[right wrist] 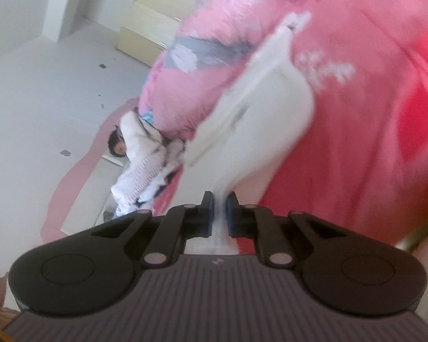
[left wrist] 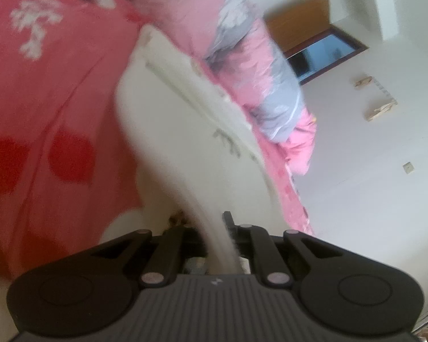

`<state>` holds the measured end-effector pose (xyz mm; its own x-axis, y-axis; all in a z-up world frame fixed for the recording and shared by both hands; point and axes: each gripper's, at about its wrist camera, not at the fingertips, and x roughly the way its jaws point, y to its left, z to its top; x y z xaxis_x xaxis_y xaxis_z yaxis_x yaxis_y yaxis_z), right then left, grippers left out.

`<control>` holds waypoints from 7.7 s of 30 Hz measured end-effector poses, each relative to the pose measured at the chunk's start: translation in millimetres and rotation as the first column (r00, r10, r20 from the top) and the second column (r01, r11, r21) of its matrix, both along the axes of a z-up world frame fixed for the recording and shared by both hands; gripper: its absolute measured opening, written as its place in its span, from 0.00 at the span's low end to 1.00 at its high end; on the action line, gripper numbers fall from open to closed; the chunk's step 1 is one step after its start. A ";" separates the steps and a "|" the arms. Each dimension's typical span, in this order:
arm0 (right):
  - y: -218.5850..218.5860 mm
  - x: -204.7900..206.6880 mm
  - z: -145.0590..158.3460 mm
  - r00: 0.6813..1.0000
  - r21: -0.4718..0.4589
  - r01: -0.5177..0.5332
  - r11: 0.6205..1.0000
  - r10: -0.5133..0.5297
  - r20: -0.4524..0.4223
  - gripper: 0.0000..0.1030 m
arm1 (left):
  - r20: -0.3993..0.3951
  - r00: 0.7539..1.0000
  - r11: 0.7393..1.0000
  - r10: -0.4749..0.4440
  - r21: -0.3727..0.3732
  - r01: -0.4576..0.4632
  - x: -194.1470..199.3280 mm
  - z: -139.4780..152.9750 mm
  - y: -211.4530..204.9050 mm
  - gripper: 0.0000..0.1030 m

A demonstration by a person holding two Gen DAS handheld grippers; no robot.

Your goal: Fold towel

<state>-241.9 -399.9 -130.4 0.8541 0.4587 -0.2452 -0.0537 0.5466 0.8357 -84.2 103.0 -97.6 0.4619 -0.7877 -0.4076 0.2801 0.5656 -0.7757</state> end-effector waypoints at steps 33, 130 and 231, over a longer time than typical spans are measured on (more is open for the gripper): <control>-67.4 266.0 25.5 0.983 -0.084 0.160 0.984 -0.151 0.107 0.07 | 0.171 0.981 0.972 0.085 0.203 -0.120 261.3 20.0 -82.5 0.07; -42.3 222.9 -56.4 0.951 0.319 0.304 0.898 -0.269 -0.150 0.11 | 0.063 0.913 0.911 0.404 0.062 -0.407 175.8 -16.6 -53.6 0.12; 227.7 271.4 59.9 0.776 -0.953 -0.291 0.081 0.603 -0.186 0.02 | 0.243 0.962 0.969 -0.126 0.238 0.066 162.5 -5.7 -11.4 0.54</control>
<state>29.5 -172.2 -70.5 0.6664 0.3575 -0.6543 -0.6687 0.6748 -0.3124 78.3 91.6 -103.3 0.5001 -0.7344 -0.4589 0.5126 0.6781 -0.5267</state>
